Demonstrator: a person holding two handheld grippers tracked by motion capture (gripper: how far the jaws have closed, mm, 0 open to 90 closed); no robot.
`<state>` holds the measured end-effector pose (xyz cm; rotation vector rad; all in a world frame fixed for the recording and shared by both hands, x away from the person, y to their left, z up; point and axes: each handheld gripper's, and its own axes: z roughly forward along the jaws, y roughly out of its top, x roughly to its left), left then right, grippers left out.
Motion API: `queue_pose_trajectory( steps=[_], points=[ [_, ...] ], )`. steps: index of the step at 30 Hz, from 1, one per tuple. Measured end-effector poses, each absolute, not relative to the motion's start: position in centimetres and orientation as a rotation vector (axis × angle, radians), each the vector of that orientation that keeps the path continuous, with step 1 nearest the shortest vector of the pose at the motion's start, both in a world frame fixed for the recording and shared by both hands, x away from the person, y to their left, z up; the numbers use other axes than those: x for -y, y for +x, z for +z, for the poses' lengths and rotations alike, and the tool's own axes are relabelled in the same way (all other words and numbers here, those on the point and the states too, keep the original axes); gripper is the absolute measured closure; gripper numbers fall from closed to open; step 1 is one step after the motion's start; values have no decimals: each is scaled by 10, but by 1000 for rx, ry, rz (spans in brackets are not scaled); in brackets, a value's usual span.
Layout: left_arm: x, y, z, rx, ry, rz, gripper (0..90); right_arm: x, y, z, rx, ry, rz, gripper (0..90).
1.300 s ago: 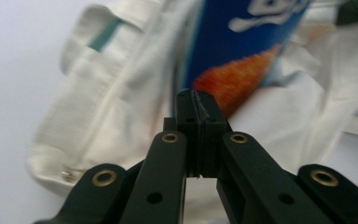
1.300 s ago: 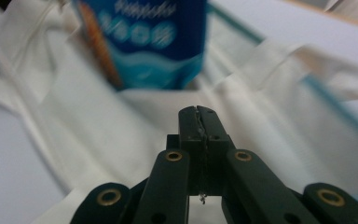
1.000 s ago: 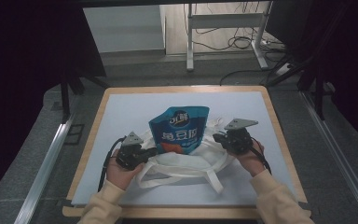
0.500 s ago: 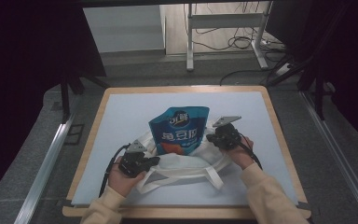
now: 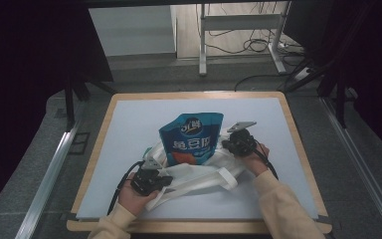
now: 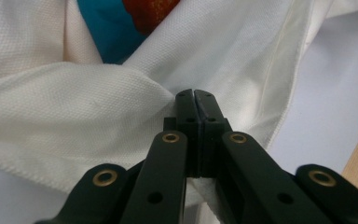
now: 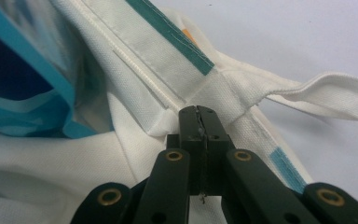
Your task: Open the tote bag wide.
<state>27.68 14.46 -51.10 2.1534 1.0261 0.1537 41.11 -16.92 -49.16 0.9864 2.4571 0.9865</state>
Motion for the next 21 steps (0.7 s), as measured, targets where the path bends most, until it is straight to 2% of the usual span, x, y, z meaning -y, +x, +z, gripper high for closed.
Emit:
queue_pose_trajectory(
  steps=[13, 21],
  points=[
    [-148, 277, -506, -1019, 2120, 165, 899, 171, 412, -495, -2435, 1008, 1015, 892],
    [-163, 268, -482, -996, 2013, 242, 898, 188, 388, -468, -2342, 981, 1177, 892]
  ],
)
